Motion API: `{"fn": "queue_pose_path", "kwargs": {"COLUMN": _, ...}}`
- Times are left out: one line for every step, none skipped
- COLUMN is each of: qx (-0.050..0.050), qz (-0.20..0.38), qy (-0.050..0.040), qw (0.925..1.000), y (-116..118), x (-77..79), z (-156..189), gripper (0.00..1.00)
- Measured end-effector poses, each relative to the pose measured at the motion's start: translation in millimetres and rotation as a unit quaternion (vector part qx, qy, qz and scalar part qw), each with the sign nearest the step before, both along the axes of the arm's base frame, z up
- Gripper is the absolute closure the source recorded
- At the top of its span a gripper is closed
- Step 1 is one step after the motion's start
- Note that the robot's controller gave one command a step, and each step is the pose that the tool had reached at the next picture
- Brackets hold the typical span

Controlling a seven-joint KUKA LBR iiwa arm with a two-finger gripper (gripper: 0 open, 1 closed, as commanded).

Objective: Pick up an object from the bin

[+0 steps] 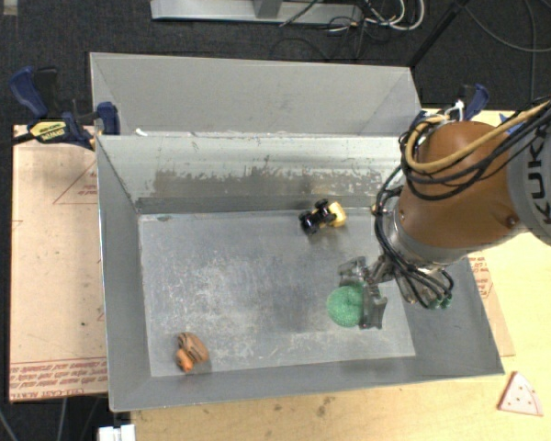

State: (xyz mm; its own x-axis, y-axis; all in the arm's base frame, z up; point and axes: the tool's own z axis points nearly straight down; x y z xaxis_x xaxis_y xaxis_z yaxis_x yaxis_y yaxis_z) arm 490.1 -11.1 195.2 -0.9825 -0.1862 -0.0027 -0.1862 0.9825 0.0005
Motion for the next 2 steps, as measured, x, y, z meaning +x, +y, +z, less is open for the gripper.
{"fn": "queue_pose_path", "kwargs": {"qx": 0.000, "qz": 0.000, "qy": 0.0000, "qw": 1.0000, "y": 0.0, "x": 0.0, "z": 0.0, "gripper": 1.00}}
{"fn": "queue_pose_path", "kwargs": {"qx": 0.000, "qz": 0.009, "qy": 0.0020, "qw": 1.0000, "y": 6.8, "x": -3.8, "z": 35.4, "gripper": 1.00}}
